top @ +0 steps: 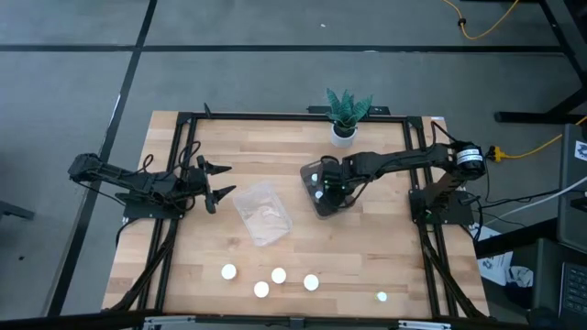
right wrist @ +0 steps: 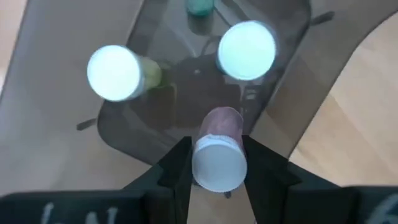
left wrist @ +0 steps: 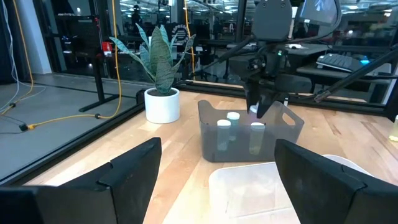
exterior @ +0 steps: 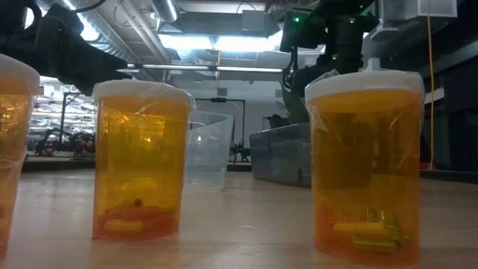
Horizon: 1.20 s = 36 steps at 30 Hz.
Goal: Pick and place medicine bottles into bin by pill shape (circle, oval)
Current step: Put the small pink pill bottle into the black bin, then put the small yellow pill bottle into the black bin
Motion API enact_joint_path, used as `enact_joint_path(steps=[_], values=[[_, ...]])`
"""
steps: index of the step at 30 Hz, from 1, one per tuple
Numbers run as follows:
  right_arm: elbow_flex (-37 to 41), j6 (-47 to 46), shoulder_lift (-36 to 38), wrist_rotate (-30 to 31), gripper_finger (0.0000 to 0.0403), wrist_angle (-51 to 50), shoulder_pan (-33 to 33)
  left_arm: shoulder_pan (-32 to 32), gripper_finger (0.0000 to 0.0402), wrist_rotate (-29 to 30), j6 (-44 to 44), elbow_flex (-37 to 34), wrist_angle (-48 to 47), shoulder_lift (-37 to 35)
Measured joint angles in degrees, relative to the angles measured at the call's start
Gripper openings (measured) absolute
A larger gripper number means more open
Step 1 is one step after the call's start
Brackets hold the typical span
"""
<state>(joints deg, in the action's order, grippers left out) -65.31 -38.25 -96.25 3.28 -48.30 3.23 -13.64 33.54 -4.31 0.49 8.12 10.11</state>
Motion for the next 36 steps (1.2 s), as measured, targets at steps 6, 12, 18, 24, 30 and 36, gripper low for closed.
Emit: enact_joint_path(steps=[6,12,18,24,30,36], values=[[0.01,2.53,0.00,-1.26,0.0126,0.48,0.04,-0.01,0.0305,0.00,-0.01,0.00,0.00,0.00],[0.00,3.88,0.00,-1.50,0.0158,0.98,0.04,0.00,0.0305,0.00,-0.01,0.01,0.00,-0.01],[0.00,2.75,0.00,-1.45,0.0177,0.99,0.04,0.01,0.0305,0.00,0.00,0.00,0.00,0.00],[-2.06,2.54,0.00,-1.44,0.0179,-0.75,0.04,0.01,0.0305,0.00,-0.01,0.00,0.00,0.00],[-10.06,2.43,0.00,-0.01,0.0180,-12.05,0.04,0.01,0.0305,0.00,-0.01,0.00,0.00,0.00],[-19.18,-3.53,0.23,0.35,0.0180,-30.69,-4.67,0.00,0.0305,0.01,-0.01,0.01,0.00,-0.01]])
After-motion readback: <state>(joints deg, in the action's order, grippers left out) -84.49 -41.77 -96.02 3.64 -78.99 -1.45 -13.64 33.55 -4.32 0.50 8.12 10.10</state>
